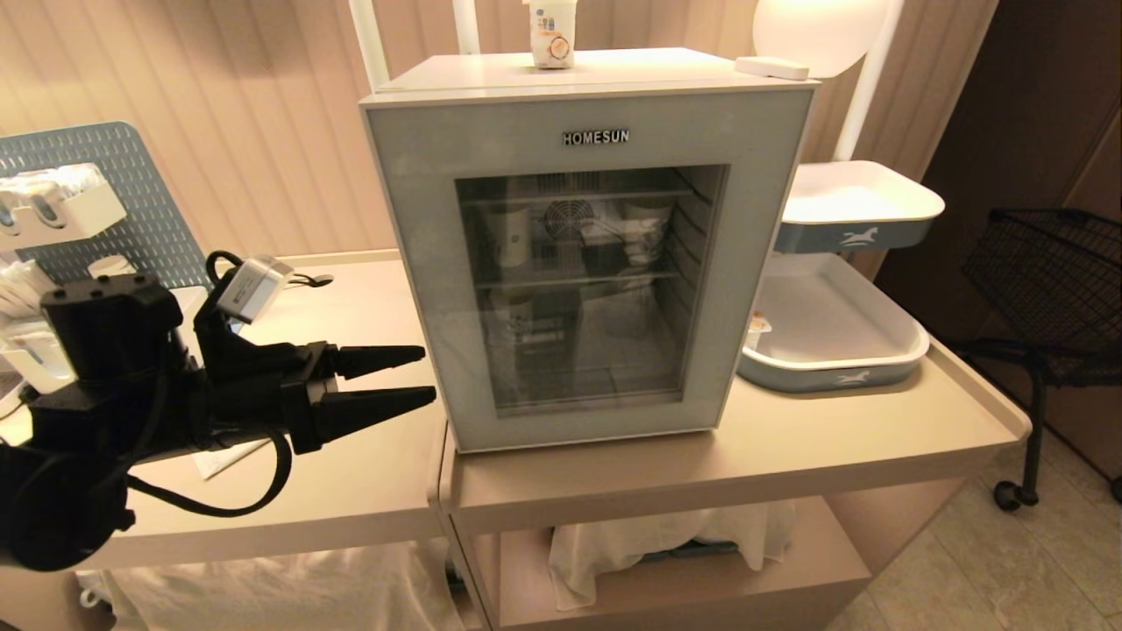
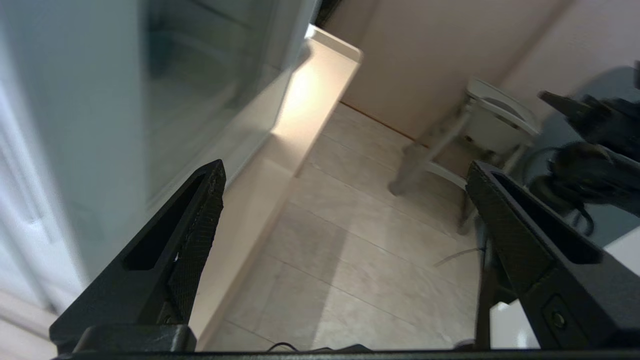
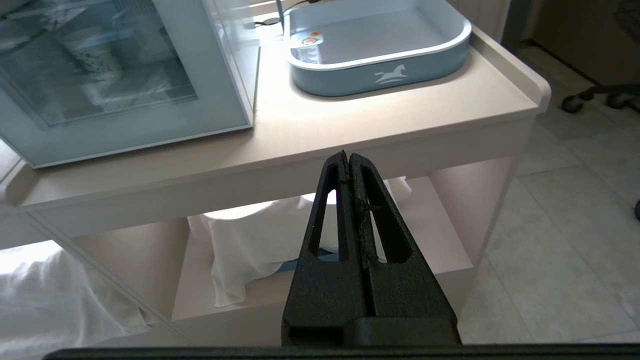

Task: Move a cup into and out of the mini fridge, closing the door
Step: Open the freezer door

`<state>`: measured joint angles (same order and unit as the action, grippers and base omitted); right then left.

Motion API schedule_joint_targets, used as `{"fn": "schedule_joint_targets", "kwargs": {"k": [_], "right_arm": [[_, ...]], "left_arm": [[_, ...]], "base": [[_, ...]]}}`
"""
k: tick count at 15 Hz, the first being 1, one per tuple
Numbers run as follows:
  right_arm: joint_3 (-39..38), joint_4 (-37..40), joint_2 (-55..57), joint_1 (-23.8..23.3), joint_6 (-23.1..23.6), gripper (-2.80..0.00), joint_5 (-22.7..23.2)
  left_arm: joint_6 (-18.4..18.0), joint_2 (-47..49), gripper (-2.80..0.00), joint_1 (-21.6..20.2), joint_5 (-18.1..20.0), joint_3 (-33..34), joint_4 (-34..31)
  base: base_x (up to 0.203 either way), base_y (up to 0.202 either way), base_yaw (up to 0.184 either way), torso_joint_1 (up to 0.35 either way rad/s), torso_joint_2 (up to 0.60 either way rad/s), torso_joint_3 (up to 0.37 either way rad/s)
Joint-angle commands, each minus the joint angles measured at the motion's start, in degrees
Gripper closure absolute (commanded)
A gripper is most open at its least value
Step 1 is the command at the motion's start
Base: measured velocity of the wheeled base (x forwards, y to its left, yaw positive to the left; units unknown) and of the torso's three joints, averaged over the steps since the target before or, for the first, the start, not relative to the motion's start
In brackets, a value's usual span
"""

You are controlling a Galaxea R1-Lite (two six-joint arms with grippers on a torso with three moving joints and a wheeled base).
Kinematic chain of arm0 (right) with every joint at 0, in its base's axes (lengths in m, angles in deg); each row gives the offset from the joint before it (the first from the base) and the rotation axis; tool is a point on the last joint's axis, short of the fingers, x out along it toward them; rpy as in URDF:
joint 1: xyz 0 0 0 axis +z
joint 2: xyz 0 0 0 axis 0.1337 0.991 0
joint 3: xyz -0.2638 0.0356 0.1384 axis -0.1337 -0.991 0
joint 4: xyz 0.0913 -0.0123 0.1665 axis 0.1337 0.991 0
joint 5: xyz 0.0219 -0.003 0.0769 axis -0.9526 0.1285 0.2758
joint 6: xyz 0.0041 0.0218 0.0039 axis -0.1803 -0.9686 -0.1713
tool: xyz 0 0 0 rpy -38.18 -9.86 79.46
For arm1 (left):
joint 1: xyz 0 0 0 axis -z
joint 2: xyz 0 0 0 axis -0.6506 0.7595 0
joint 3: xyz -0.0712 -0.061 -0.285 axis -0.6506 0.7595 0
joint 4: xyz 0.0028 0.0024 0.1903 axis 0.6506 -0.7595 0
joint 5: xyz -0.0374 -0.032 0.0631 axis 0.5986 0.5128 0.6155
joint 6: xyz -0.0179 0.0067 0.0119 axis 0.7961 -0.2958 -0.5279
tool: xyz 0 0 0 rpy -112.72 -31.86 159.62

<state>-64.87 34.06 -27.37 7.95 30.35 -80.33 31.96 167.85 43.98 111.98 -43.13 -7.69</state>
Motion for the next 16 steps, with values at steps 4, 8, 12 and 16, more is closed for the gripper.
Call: {"fn": "schedule_joint_targets", "kwargs": {"k": [4, 8, 12, 16], "right_arm": [[0.0, 0.0, 0.0, 0.0, -0.1, 0.00, 0.0], [0.0, 0.0, 0.0, 0.0, -0.1, 0.00, 0.0], [0.0, 0.0, 0.0, 0.0, 0.0, 0.00, 0.0], [0.0, 0.0, 0.0, 0.0, 0.0, 0.00, 0.0]], "left_arm": [[-0.8, 4.5, -2.80, -2.2, -1.6, -2.6, 0.5], [-2.1, 12.5, -2.80, -2.4, -6.1, -9.5, 0.5], [-2.3, 15.2, -2.80, -1.5, -6.3, -12.5, 0.4], [-1.9, 15.5, -2.80, 0.6, -6.4, -14.2, 0.2]], "base": [[0.000, 0.000, 0.000, 0.000, 0.00, 0.000], [0.000, 0.000, 0.000, 0.000, 0.00, 0.000], [0.000, 0.000, 0.000, 0.000, 0.00, 0.000], [0.000, 0.000, 0.000, 0.000, 0.00, 0.000]]}}
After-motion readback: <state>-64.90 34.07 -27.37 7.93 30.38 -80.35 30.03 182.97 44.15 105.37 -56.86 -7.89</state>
